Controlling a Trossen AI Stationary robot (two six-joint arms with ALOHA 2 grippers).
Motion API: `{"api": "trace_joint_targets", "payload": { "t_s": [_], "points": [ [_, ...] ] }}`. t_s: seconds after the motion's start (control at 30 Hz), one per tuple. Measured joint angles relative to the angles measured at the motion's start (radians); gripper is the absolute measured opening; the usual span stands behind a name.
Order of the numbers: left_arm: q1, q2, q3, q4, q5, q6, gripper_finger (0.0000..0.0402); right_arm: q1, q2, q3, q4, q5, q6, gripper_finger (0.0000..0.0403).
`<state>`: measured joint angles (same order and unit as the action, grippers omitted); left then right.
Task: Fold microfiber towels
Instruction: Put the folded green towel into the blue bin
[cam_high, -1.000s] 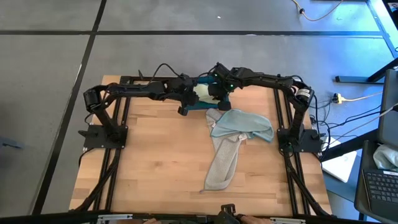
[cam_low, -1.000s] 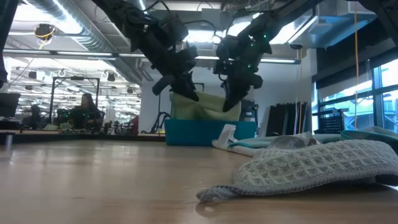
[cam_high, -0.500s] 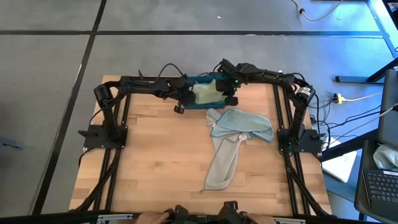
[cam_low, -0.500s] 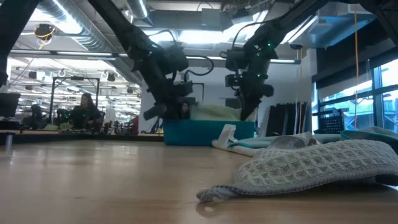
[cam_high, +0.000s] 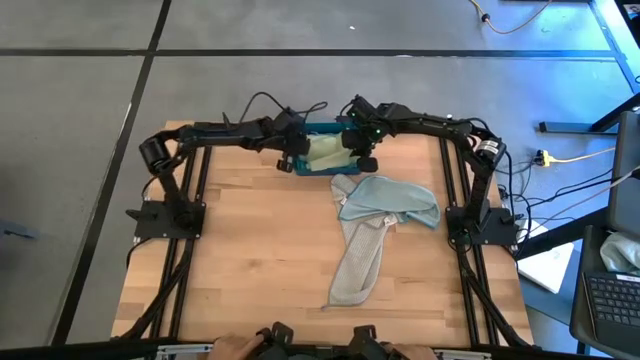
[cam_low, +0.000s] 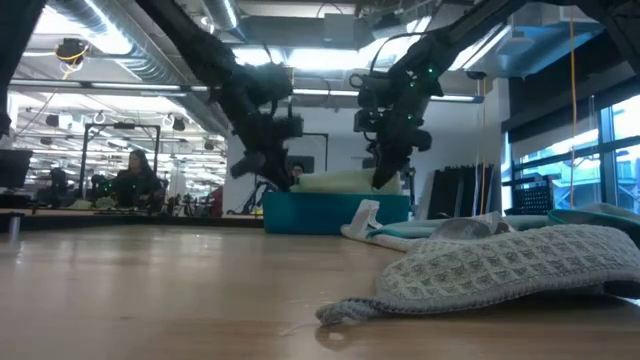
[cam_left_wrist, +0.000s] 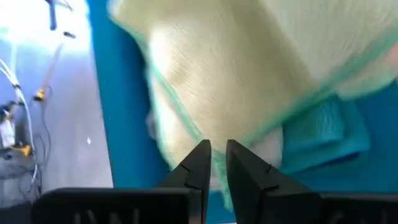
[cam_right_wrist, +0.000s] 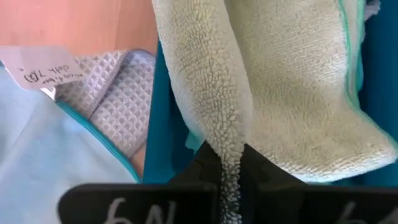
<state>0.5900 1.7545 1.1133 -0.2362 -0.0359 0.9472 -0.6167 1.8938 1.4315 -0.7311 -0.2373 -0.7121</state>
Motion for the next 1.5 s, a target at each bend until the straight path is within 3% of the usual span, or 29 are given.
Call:
{"api": "trace_joint_targets", "payload": {
  "t_s": [0.1, 0.23, 0.3, 0.53, 0.67, 0.9, 1.2, 1.37, 1.5],
  "points": [
    [0.005, -0.062, 0.001, 0.008, 0.088, -0.032, 0.0041, -0.001, 0.000, 0.000, 0.004, -0.001, 0.000, 0.0013],
    [0.022, -0.114, 0.003, 0.031, 0.346, -0.142, 0.0041, 0.000, 0.000, 0.000, 0.044, -0.022, 0.010, 0.0013],
    [0.026, -0.118, 0.003, 0.030, 0.417, -0.189, 0.0042, 0.000, 0.000, 0.000, 0.079, -0.021, 0.029, 0.0013],
    [-0.019, -0.118, 0.003, 0.023, 0.408, -0.213, 0.0057, -0.007, 0.018, 0.003, 0.147, -0.016, 0.079, 0.0014],
    [-0.052, -0.113, 0.003, 0.022, 0.382, -0.237, 0.0059, -0.009, 0.060, 0.003, 0.122, 0.055, 0.077, 0.0018],
    [-0.081, -0.064, 0.002, 0.033, 0.203, -0.261, 0.0073, -0.013, 0.088, 0.003, 0.131, 0.075, 0.047, 0.0022],
    [-0.031, -0.006, 0.002, 0.127, 0.210, -0.375, 0.0150, -0.024, 0.088, 0.003, 0.176, 0.079, 0.027, 0.0023],
    [-0.055, -0.017, 0.002, 0.178, 0.212, -0.420, 0.0160, -0.043, 0.088, 0.003, 0.209, 0.079, 0.026, 0.0023],
    [-0.094, -0.015, 0.003, 0.196, 0.214, -0.366, 0.0161, -0.054, 0.088, 0.003, 0.219, 0.079, 0.026, 0.0024]
  ]
}}
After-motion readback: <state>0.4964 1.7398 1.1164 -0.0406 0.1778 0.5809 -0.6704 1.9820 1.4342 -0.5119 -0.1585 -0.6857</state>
